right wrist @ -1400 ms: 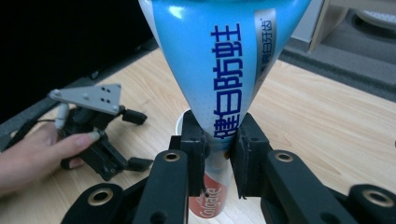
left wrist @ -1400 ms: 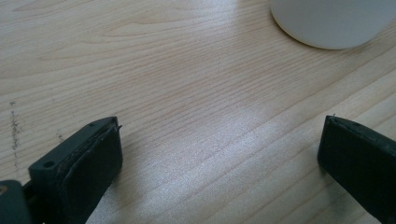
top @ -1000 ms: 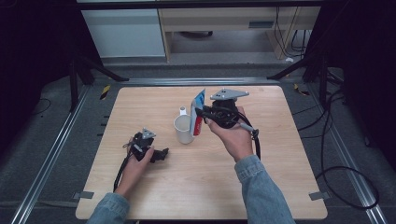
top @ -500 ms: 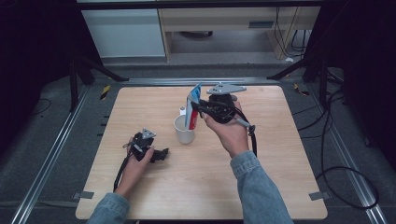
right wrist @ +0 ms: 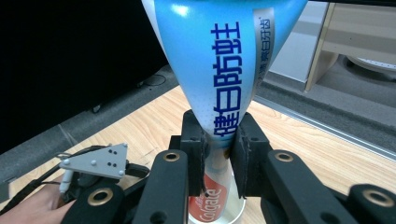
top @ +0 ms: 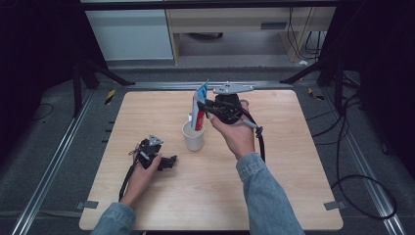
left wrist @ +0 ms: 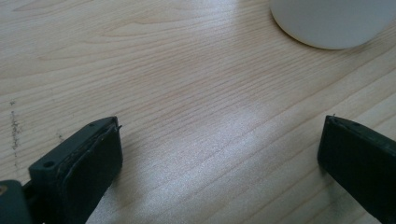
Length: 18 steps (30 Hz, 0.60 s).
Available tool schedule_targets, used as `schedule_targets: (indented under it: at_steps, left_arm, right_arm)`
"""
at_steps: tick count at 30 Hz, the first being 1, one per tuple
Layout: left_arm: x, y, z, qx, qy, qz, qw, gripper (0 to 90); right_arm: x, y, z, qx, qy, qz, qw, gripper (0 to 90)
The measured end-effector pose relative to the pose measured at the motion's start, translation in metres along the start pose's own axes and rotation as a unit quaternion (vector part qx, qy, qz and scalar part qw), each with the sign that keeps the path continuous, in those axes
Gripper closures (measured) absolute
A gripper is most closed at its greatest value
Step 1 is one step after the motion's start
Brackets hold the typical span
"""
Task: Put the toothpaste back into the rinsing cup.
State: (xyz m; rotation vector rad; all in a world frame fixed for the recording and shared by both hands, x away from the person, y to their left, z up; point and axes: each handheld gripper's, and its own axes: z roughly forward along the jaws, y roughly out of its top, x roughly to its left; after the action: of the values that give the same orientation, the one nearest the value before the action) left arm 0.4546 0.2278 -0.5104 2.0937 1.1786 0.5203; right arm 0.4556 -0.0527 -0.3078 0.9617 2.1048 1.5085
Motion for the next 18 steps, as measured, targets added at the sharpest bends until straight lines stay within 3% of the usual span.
schedule_targets:
  at_steps: [18]
  left_arm:
    - [0.0,0.0,0.0,0.001,0.0,0.0,1.0,0.0]
  right_arm:
    - [-0.01,-0.015,0.035,0.023,-0.006,0.005,0.9997,76.3]
